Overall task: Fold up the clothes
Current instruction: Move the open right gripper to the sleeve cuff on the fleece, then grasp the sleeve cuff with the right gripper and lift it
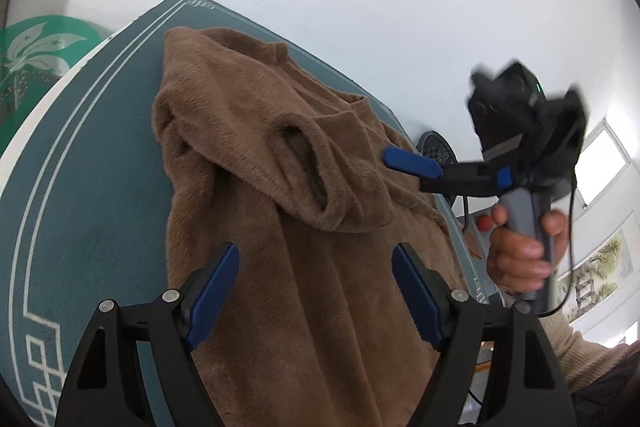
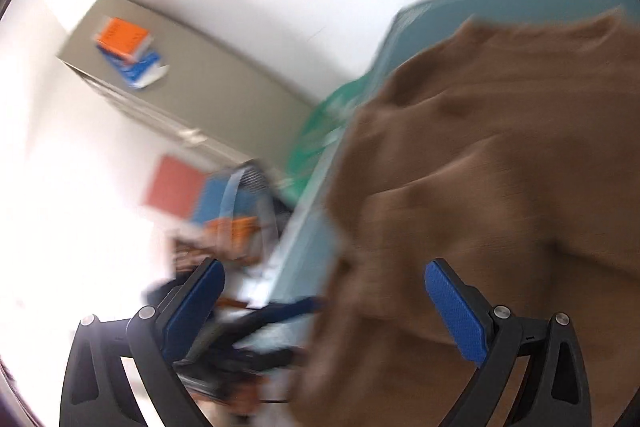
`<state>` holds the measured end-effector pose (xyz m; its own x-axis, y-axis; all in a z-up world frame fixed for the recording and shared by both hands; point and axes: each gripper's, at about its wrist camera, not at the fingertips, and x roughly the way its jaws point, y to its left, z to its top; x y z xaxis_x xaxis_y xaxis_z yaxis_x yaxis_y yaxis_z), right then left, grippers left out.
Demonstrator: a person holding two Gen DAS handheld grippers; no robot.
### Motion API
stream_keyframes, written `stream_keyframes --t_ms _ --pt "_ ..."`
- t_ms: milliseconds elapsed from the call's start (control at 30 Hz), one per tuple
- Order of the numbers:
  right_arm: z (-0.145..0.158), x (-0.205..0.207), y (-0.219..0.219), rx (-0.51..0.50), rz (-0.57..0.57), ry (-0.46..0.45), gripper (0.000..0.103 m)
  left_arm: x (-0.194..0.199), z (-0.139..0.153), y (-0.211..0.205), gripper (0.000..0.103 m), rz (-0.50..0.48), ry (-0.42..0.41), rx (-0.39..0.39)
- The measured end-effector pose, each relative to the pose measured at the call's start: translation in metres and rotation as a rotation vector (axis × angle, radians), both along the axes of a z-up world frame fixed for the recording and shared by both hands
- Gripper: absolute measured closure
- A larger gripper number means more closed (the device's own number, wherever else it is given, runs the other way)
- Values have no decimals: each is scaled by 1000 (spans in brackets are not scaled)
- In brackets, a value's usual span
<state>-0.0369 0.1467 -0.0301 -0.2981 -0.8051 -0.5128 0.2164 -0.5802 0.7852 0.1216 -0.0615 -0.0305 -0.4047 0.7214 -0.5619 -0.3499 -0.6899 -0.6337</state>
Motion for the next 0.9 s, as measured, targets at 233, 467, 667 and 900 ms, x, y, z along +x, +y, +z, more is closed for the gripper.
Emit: stream_keyframes --t_ms 233,467,667,900 --pt "-21 -20 -59 99 68 -103 1 5 -7 -20 21 35 -12 45" --pt "-39 -29 -41 484 -102 -96 1 5 -11 -20 21 15 -18 62" --pt "-44 -23 -1 533 -230 -97 1 1 -14 -13 21 -7 -32 60" --pt "-38 -16 36 497 -342 -93 3 0 -12 -11 21 -5 -29 40"
